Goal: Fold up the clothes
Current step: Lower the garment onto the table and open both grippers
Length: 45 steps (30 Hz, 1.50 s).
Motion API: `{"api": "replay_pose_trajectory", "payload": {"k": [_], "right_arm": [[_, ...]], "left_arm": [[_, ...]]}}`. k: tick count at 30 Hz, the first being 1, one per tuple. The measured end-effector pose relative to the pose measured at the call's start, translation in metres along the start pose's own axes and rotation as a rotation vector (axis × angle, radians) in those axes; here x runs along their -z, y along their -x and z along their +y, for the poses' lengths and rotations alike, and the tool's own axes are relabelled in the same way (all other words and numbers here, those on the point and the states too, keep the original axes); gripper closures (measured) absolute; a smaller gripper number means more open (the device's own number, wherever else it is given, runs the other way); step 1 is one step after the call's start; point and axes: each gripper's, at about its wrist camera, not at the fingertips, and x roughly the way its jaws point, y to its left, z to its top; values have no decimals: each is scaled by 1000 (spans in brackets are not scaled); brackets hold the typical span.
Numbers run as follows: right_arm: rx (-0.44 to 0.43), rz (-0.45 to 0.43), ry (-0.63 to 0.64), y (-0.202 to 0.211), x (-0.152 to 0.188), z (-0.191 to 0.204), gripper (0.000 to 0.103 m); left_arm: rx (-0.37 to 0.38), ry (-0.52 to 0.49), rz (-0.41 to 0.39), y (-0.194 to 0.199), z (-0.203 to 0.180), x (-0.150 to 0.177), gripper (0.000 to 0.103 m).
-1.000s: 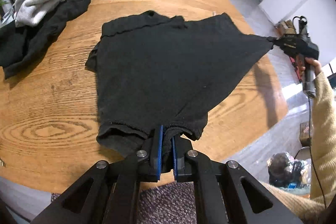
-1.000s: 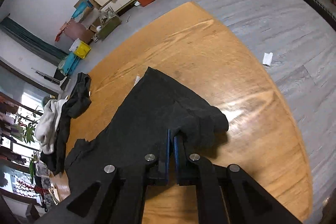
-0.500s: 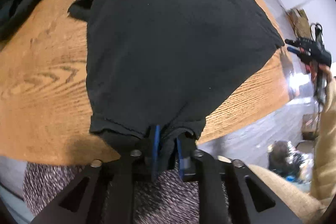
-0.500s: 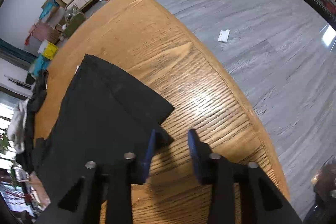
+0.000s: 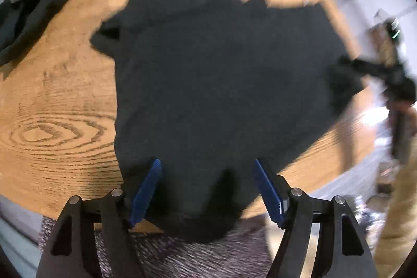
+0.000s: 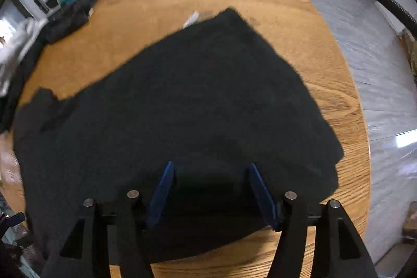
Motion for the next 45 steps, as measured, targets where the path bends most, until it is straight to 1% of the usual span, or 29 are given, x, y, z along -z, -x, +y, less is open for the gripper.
{"api": "replay_pose_trajectory", "payload": {"k": [2, 3, 4, 5, 7, 9, 11, 14, 15, 16, 17, 19, 21, 22, 23, 24, 26, 27, 28, 29, 31, 34, 35, 38, 39, 41, 42, 43, 45], "right_arm": [[26, 19, 46, -5, -5, 16, 31], [33, 22, 35, -9, -4, 11, 29], [36, 25, 23, -11, -4, 6, 23], [24, 24, 8, -12, -4, 1, 21], [-1, 16, -3, -12, -3, -5, 21], [12, 16, 19, -13, -2, -4, 20], [30, 15, 41, -16, -1, -2, 14], [1, 15, 37, -20, -1, -6, 5], [13, 11, 47, -20, 0, -5, 6], [21, 8, 54, -20, 1, -4, 6], [19, 8, 50, -20, 1, -5, 6], [20, 6, 45, -20, 2, -7, 6], [40, 15, 27, -20, 3, -8, 7], [55, 19, 19, -19, 3, -8, 8], [88, 20, 13, -15, 3, -6, 15], [120, 17, 15, -12, 3, -3, 17], [176, -23, 87, 0, 5, 12, 17], [196, -45, 127, 6, 6, 21, 17], [197, -55, 168, 10, 8, 30, 16], [181, -56, 210, 12, 11, 40, 15], [131, -32, 264, 10, 16, 55, 15], [81, 15, 315, -1, 18, 72, 15], [57, 35, 320, -5, 18, 75, 15], [-71, 108, 274, -16, 15, 74, 15], [-105, 128, 260, -20, 13, 73, 12], [-108, 144, 276, -23, 13, 75, 7], [-96, 156, 304, -25, 14, 79, 6], [-83, 168, 333, -28, 16, 83, 1], [-55, 175, 376, -31, 18, 90, 0]], "left_arm": [[-36, -44, 16, -11, -3, 6, 29], [-48, -66, 14, -14, -5, 9, 29], [-57, -82, 22, -15, -5, 12, 29], [-65, -98, 31, -16, -5, 15, 29], [-83, -109, 38, -17, -5, 17, 29], [-80, -109, 24, -13, -7, 15, 29], [-74, -107, 9, -8, -9, 14, 29], [-11, -117, -1, -8, -15, 13, 29], [-11, -120, 8, -12, -15, 14, 29], [-27, -122, 24, -19, -15, 15, 29], [-36, -136, 3, -19, -16, 18, 28], [-51, -156, 7, -20, -17, 22, 28], [-47, -152, 6, -18, -14, 24, 27], [-43, -137, 13, -16, -11, 23, 27], [-36, -120, 3, -11, -7, 23, 27], [-27, -104, -9, -6, -3, 22, 27], [-14, -86, -40, 5, 4, 19, 27], [-8, -71, -43, 6, 8, 17, 27], [1, -50, -37, 5, 13, 14, 27], [7, -35, -21, 2, 16, 13, 27], [15, -24, 10, -7, 20, 13, 27], [-15, -85, -4, -11, 14, 20, 25], [-27, -98, -7, -11, 12, 22, 24], [-43, -119, -10, -12, 9, 25, 21], [-47, -131, -7, -12, 8, 25, 20], [-47, -157, 3, -12, 7, 26, 19], [-41, -167, 9, -12, 8, 26, 18], [-29, -171, 14, -11, 10, 26, 17], [15, -166, 25, -9, 16, 24, 17]]}}
